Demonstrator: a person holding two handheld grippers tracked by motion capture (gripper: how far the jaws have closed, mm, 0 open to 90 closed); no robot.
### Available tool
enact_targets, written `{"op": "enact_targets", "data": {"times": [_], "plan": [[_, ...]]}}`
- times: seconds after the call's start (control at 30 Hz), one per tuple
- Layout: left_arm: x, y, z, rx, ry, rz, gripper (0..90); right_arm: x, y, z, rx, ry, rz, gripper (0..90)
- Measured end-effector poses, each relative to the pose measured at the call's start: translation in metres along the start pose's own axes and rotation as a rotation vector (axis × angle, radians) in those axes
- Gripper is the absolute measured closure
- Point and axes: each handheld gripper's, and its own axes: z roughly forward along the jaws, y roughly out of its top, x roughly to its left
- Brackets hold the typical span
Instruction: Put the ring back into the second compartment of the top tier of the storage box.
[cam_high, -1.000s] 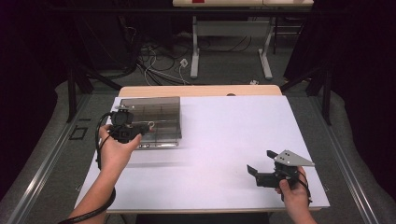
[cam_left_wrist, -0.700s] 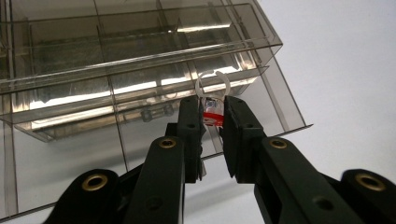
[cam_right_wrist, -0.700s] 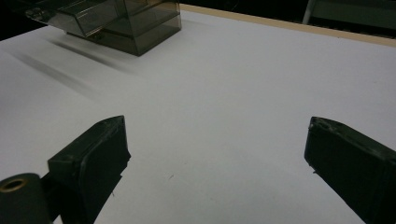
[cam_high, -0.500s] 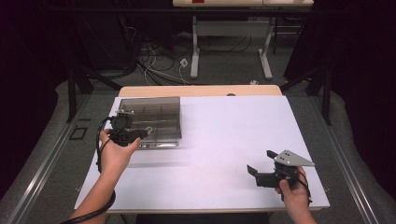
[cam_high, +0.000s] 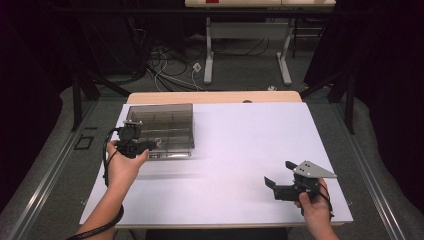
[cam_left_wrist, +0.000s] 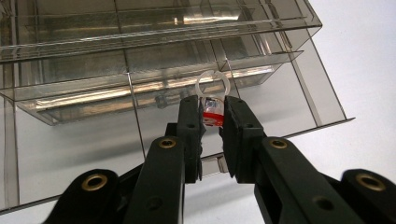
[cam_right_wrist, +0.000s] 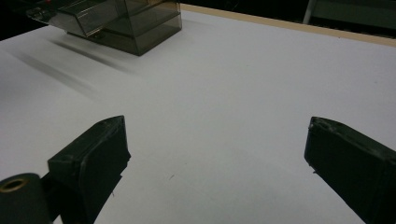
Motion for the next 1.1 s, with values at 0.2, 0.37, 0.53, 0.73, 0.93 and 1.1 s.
{"op": "enact_targets", "data": {"times": [0.2,0.37,0.53,0.73,0.93,1.1], "plan": [[-0.0001,-0.0011,0.0030,-0.007,0.009,-0.001,77.6,-0.0001,0.0001,0.0002,0.001,0.000,0.002,5.7],[-0.0006,-0.0004,0.0035,-0.012,0.011,-0.002,77.5,-0.0003,0.0006,0.0005,0.001,0.001,0.000,5.8],[-0.0003,-0.0006,0.0034,-0.009,0.012,-0.001,77.4,0.0006,0.0004,0.0008,0.000,0.000,0.000,5.8],[0.0005,-0.0012,0.0039,-0.019,0.013,0.002,71.9,-0.0011,0.0002,0.0002,-0.004,-0.001,0.000,5.8],[-0.0011,-0.0015,0.0014,-0.060,0.027,0.033,61.6,0.0001,0.0001,0.0011,-0.001,0.000,-0.003,5.8],[-0.0033,-0.0030,-0.0006,-0.091,0.059,0.090,48.4,-0.0003,0.0003,0.0004,0.002,0.001,0.002,5.8]]}}
